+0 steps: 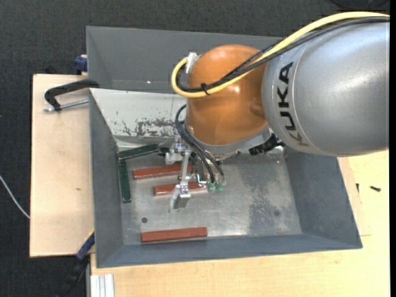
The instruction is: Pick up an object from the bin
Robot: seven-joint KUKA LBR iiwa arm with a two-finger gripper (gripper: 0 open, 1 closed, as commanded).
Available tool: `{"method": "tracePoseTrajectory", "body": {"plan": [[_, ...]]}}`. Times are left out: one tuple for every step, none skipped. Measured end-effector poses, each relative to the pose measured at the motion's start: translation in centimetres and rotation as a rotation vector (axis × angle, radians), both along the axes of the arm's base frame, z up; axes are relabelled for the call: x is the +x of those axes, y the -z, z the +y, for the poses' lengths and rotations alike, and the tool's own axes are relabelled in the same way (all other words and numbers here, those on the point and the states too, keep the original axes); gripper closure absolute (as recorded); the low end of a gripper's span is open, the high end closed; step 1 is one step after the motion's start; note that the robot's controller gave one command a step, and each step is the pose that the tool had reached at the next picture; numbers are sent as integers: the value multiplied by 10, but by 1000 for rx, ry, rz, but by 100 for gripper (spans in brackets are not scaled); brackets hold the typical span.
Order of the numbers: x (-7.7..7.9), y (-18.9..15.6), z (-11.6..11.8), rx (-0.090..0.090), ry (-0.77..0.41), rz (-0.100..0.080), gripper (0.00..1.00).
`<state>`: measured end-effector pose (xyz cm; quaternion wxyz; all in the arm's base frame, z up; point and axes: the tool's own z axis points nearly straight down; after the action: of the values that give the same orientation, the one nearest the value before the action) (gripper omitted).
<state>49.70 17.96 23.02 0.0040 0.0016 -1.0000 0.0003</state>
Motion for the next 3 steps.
{"method": "tracePoseTrajectory", "body": {"plan": [[2, -4, -1, 2, 3, -9, 0], [35, 67, 4, 3, -39, -13, 0], [59, 79, 11, 2, 155, -9, 0]]}}
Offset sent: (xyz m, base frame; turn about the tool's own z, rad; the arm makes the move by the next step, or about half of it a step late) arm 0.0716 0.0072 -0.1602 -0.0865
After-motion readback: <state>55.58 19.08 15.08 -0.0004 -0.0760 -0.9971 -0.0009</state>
